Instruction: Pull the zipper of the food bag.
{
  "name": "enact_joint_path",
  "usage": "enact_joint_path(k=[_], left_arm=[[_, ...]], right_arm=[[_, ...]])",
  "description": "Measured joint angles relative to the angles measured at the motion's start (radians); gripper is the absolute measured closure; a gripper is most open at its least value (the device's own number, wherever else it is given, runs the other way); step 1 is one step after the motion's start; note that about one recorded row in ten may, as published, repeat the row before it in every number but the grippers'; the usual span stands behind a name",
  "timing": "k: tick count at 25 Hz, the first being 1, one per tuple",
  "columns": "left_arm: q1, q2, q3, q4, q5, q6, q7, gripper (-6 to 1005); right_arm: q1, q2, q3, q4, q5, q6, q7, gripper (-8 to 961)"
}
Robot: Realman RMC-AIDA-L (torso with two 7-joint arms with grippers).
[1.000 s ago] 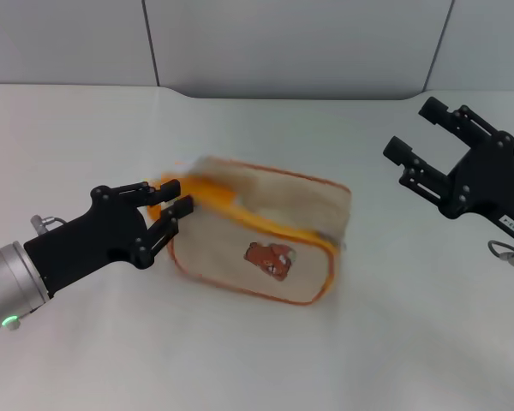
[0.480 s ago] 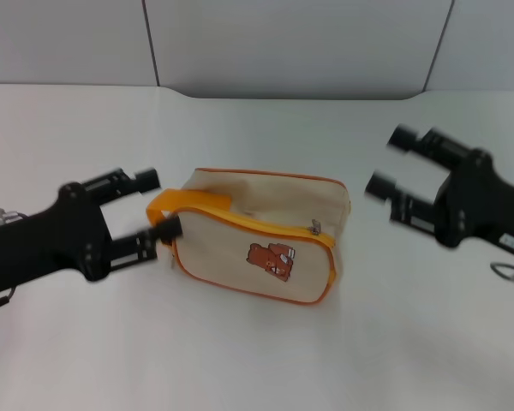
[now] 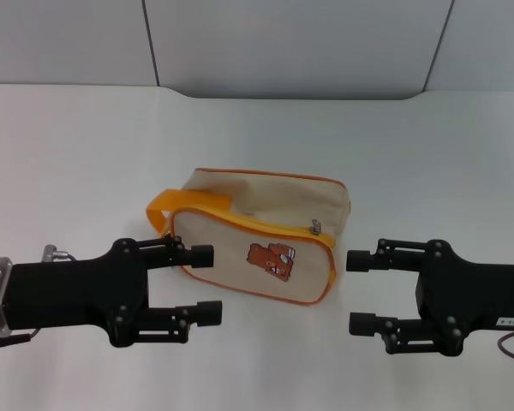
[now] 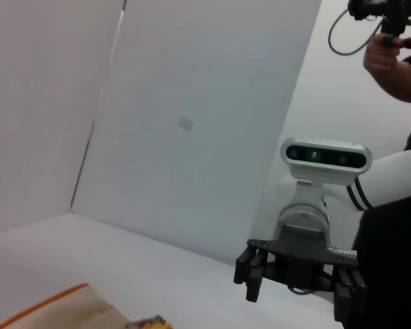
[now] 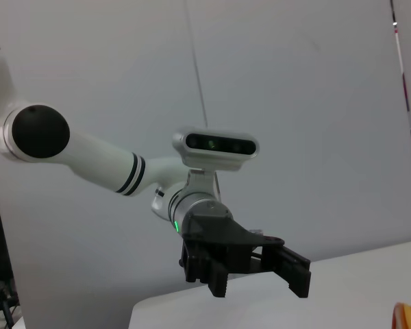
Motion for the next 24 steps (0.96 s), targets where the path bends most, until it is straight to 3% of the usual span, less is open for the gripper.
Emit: enact_joint_path(k=[24], left_arm=[[-0.005,-0.004,0.001,0.002,0.016,0.0,0.003,234]], right_arm=[[0.0,0.003,-0.002,0.007,-0.004,0.005,0.001,230]])
